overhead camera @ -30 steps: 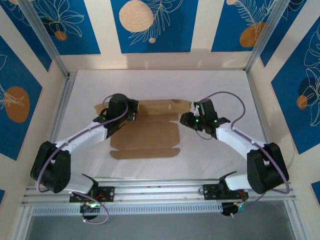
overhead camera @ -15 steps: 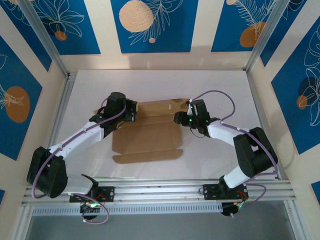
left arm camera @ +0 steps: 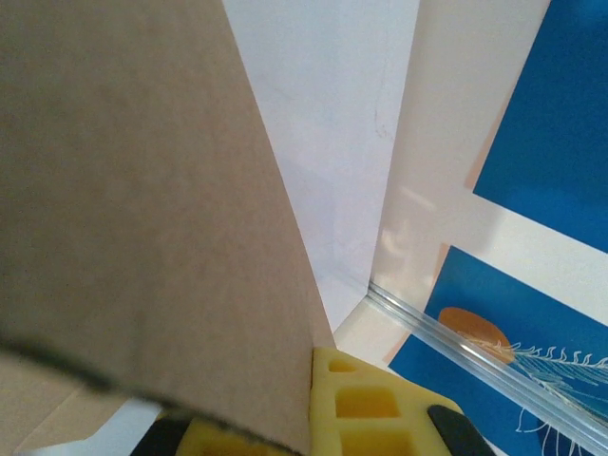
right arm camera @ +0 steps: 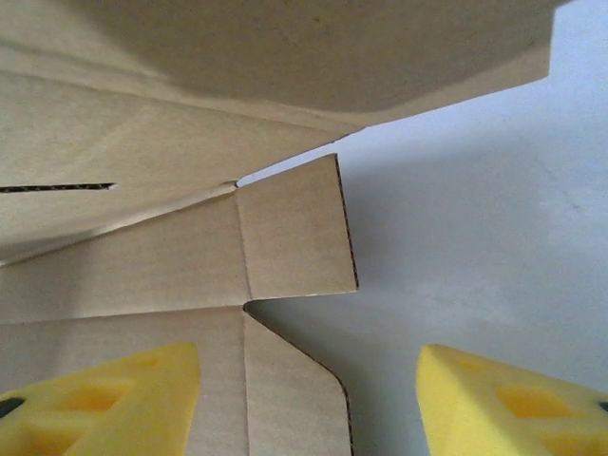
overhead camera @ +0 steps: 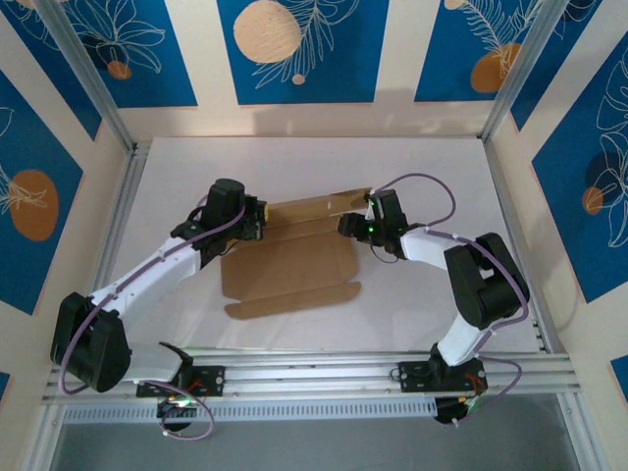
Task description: Fold the paper box
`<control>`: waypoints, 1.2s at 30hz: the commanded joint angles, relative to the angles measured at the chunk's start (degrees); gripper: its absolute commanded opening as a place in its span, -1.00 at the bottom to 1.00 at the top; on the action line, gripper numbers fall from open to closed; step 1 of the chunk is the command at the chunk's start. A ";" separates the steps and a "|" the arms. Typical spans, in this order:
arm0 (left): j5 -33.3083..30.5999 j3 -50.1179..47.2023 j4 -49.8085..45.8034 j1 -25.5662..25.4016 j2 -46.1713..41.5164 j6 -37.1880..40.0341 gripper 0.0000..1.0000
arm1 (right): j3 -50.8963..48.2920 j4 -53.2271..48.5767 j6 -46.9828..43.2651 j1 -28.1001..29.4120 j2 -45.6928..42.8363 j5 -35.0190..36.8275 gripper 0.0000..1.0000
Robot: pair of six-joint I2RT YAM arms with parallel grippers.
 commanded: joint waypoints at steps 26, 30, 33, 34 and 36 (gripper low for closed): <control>6.34 5.01 -5.46 4.72 3.67 -6.52 -1.00 | -14.22 51.01 25.10 -4.90 15.32 -10.42 -0.01; 5.88 4.33 -4.68 4.68 3.49 -6.72 -1.00 | -11.94 51.29 28.22 -4.81 17.45 -15.02 -0.17; 5.96 4.44 -4.54 4.67 3.72 -6.62 -1.00 | -10.27 53.17 31.51 -4.63 19.41 -18.30 -0.22; 5.96 4.45 -4.54 4.67 3.76 -6.61 -1.00 | -9.69 53.37 32.42 -4.47 19.76 -19.37 -0.21; 5.96 4.56 -4.53 4.67 3.84 -6.41 -1.00 | -9.23 53.45 32.86 -3.78 19.44 -20.21 -0.20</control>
